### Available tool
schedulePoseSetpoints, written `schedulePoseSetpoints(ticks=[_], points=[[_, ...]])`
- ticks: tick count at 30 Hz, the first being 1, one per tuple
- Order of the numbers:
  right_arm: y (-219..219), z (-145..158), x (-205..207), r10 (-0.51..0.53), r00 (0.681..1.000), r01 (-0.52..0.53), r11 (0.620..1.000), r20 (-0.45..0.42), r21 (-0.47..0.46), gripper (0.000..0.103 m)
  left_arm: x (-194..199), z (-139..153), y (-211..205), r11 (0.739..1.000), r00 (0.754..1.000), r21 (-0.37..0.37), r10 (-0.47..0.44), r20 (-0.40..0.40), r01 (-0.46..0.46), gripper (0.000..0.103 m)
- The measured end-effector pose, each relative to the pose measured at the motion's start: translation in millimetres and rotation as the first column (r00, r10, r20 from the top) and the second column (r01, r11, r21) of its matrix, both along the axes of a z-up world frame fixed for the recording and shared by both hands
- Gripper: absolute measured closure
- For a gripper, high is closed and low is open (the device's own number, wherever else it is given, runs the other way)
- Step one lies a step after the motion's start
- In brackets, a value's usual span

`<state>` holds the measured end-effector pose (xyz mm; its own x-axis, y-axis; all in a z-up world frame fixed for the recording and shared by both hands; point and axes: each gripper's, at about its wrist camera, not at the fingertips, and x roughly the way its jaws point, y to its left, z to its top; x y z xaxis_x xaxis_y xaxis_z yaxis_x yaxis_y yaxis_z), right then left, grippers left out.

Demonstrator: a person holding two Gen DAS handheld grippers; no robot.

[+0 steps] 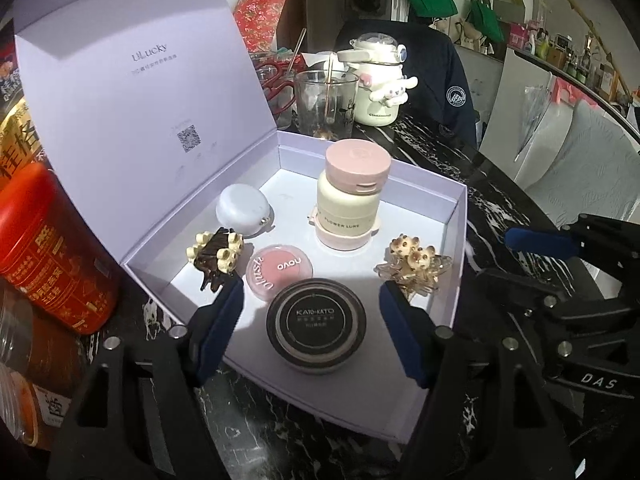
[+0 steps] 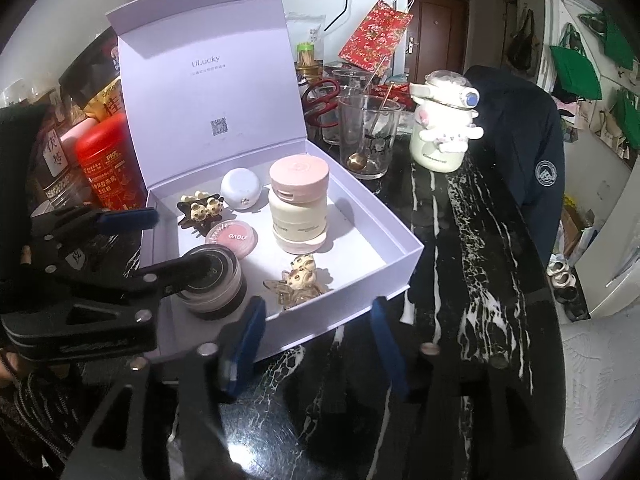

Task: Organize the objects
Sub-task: 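Open both tools and withdraw them from the box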

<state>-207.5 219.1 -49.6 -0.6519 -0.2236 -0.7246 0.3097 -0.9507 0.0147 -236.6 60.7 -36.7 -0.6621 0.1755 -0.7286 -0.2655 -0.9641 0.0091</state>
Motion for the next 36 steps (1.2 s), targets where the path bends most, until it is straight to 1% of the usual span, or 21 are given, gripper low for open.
schedulePoseSetpoints(ticks=[1, 2, 3, 5, 9, 11, 15, 21, 32, 36], points=[[0.7, 1.4, 1.6, -0.005, 1.000, 0.005, 1.000, -0.005, -0.003, 0.035, 2.2, 1.6, -0.1, 1.000, 1.000, -0.001, 0.003, -0.005, -0.003, 0.024], [1.5, 2.6, 3.0, -0.008, 1.000, 0.008, 1.000, -0.009, -0.005, 0.034, 5.1, 4.4, -0.7, 1.000, 1.000, -0.002, 0.009, -0.015, -0.009, 0.021], [1.9, 4.4, 4.8, -0.014, 1.000, 0.014, 1.000, -0.016, -0.005, 0.032, 7.5, 7.1, -1.3, 1.000, 1.000, -0.003, 0.014, -0.024, -0.014, 0.019], [2.4, 8.6, 9.0, -0.023, 0.999, 0.023, 1.000, -0.029, -0.007, 0.029, 13.0, 13.4, -2.7, 1.000, 0.999, -0.003, 0.023, -0.044, -0.023, 0.014], [3.3, 17.9, 18.6, -0.028, 0.998, 0.028, 1.000, -0.050, -0.011, 0.024, 25.6, 27.5, -6.0, 0.999, 0.996, 0.000, 0.040, -0.078, -0.040, 0.010], [3.4, 23.1, 24.8, -0.029, 0.998, 0.028, 1.000, -0.059, -0.013, 0.024, 32.5, 34.8, -7.3, 0.999, 0.995, 0.002, 0.045, -0.092, -0.045, 0.008], [3.4, 31.8, 33.8, -0.030, 0.997, 0.030, 1.000, -0.066, -0.008, 0.022, 47.9, 47.8, -8.7, 0.999, 0.993, 0.008, 0.045, -0.110, -0.044, 0.007], [3.7, 44.8, 50.7, -0.029, 0.996, 0.029, 1.000, -0.083, -0.003, 0.021, 66.5, 61.7, -8.6, 1.000, 0.994, 0.009, 0.025, -0.107, -0.025, 0.007], [2.7, 72.1, 86.7, -0.034, 0.993, 0.036, 0.999, -0.109, 0.019, 0.019, 100.1, 88.7, -12.8, 1.000, 0.991, 0.017, 0.022, -0.130, -0.020, 0.007], [0.8, 81.1, 103.8, -0.026, 0.992, 0.029, 0.999, -0.127, 0.023, 0.019, 109.6, 94.8, -13.1, 0.999, 0.993, -0.005, 0.033, -0.115, -0.034, 0.007]])
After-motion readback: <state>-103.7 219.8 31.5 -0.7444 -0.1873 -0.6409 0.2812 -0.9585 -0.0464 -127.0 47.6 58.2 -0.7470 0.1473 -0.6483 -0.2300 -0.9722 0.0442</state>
